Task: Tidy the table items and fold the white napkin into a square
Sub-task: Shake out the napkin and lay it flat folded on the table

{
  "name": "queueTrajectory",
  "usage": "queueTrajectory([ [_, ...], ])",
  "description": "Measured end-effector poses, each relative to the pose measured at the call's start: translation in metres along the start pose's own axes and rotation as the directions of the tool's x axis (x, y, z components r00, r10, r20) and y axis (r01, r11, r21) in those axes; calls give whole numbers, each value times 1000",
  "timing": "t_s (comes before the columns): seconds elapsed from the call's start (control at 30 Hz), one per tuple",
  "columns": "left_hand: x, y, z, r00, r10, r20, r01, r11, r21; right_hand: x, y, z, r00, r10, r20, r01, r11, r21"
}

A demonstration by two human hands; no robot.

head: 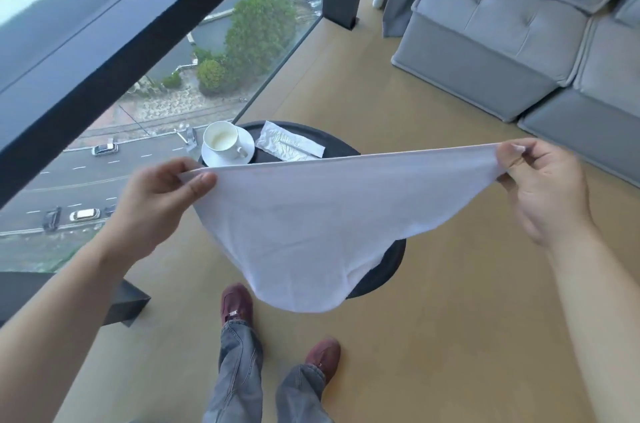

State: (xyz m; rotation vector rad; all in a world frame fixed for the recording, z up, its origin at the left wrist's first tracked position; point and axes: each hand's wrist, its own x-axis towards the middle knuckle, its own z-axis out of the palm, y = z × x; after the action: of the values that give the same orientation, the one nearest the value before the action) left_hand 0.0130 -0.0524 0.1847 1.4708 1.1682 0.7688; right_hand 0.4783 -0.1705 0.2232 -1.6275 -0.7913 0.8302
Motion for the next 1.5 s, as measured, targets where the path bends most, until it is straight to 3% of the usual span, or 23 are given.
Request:
queueTrajectory([
  [0.1, 18, 21, 0, 993, -6, -121, -38, 931, -362, 25, -18, 12, 999, -28, -25, 32, 986, 162],
  [0.17, 29, 35, -2, 984, 14, -175, -92, 889, -449, 40, -32, 19, 997, -72, -41, 80, 969, 235],
  [0.37, 34, 73, -14, 947, 79, -310, -225, 852, -472, 56, -67, 27, 980, -199, -30, 198, 930, 309],
  [0.53, 2, 62, -17, 946, 99, -308, -232, 873, -430, 29, -50, 18, 980, -199, -24, 195, 920, 339],
  [0.63, -31, 31, -16, 966, 45, -256, -156, 889, -431, 0, -14, 15, 994, -111, -7, 107, 941, 322],
  [0.8, -92, -33, 0, 961, -172, -218, 58, 893, -446, -63, 65, 25, 993, 120, 3, -118, 971, 208],
  [1.07, -133, -139, 23, 880, -420, -223, 382, 903, -196, -118, 180, 42, 918, 396, -26, -395, 918, 30],
  [1.23, -104, -149, 29, 856, -471, -214, 446, 881, -158, -93, 200, 49, 898, 429, -99, -436, 898, -62],
  [1.5, -10, -173, 18, 792, -511, -334, 474, 860, -189, -9, 188, 107, 936, 308, -172, -345, 901, -262],
])
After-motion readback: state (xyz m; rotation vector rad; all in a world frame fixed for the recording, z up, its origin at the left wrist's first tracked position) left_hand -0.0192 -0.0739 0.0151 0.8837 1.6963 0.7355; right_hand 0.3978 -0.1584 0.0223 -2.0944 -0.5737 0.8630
